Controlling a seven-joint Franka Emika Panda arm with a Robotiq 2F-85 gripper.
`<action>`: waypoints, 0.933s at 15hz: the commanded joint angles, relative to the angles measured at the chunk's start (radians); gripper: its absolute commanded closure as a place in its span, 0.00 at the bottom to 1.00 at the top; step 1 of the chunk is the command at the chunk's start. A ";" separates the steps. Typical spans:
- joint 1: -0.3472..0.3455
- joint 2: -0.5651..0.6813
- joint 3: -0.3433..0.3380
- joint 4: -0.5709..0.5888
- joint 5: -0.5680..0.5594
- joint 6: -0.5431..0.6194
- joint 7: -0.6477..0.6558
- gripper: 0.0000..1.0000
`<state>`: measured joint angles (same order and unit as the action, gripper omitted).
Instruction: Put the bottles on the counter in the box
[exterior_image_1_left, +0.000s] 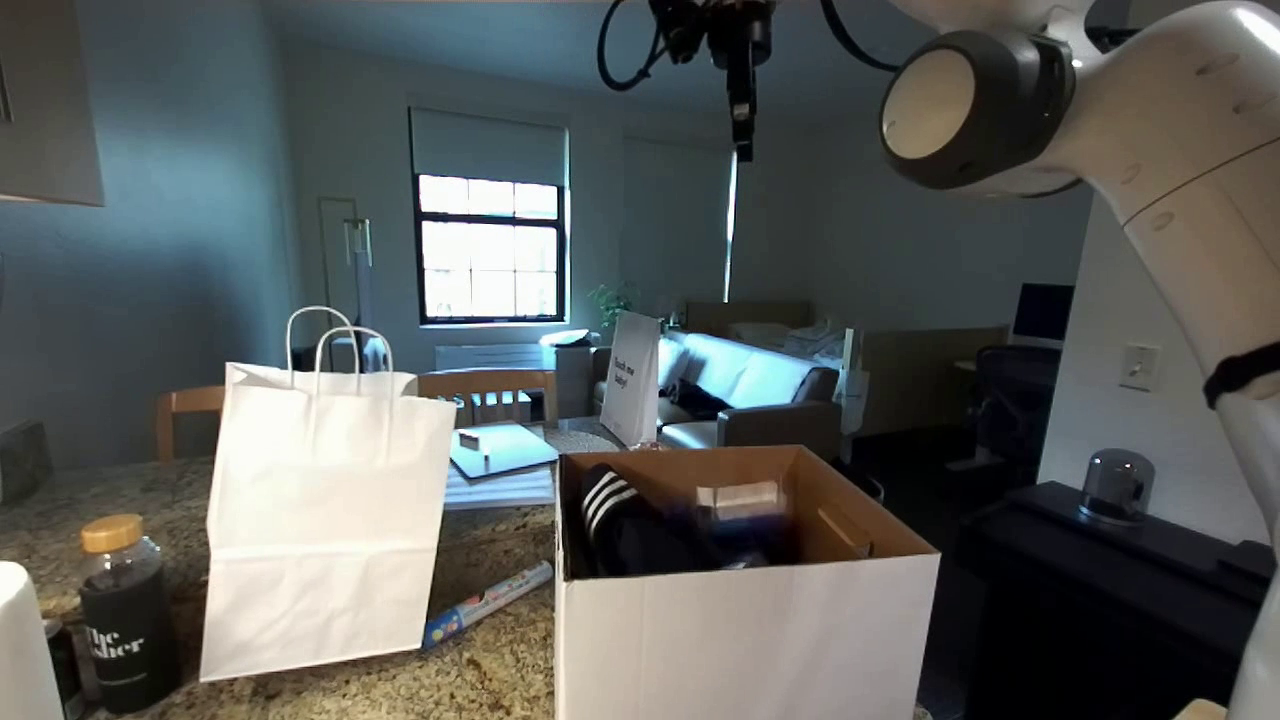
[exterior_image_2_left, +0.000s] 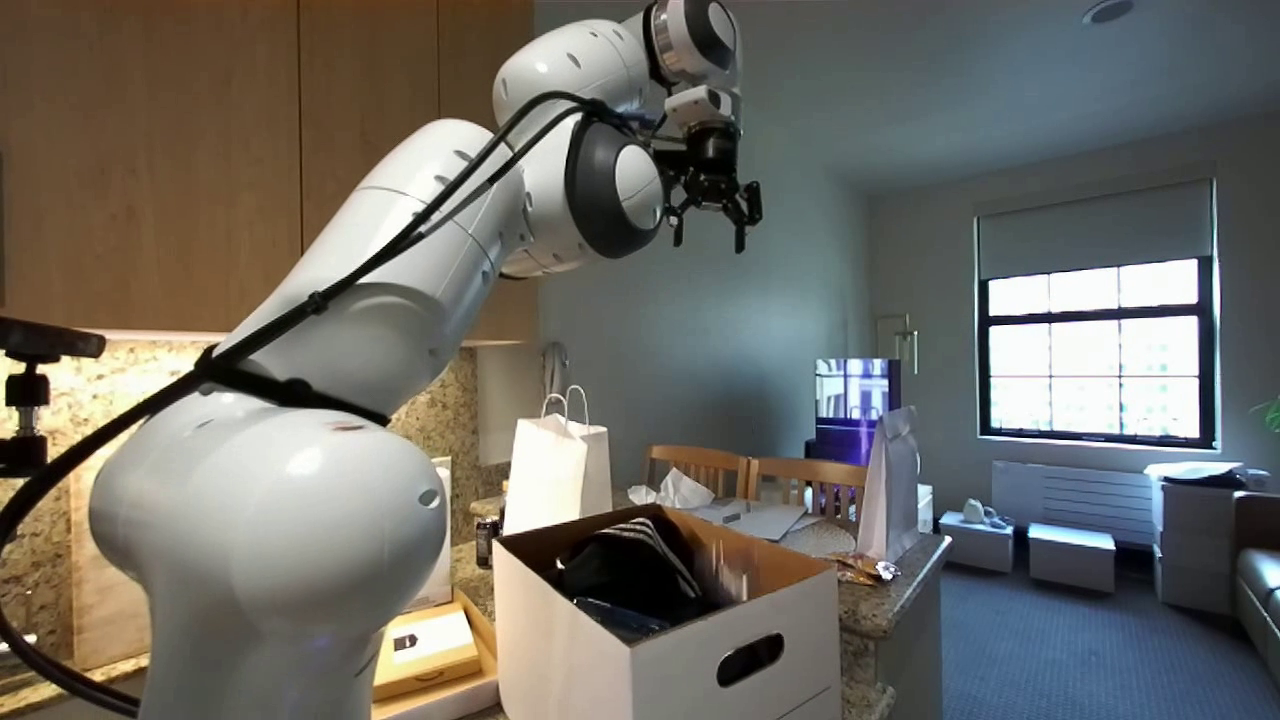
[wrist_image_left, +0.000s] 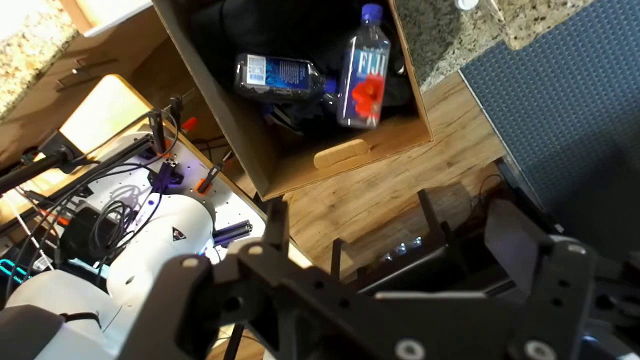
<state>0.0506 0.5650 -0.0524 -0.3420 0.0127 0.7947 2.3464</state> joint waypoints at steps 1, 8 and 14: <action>0.022 -0.021 -0.005 -0.020 -0.008 -0.023 0.048 0.00; 0.227 0.015 0.005 -0.008 -0.059 0.048 0.093 0.00; 0.436 0.044 0.016 -0.008 -0.166 0.215 -0.065 0.00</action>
<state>0.4349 0.6062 -0.0462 -0.3502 -0.1077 0.9462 2.3682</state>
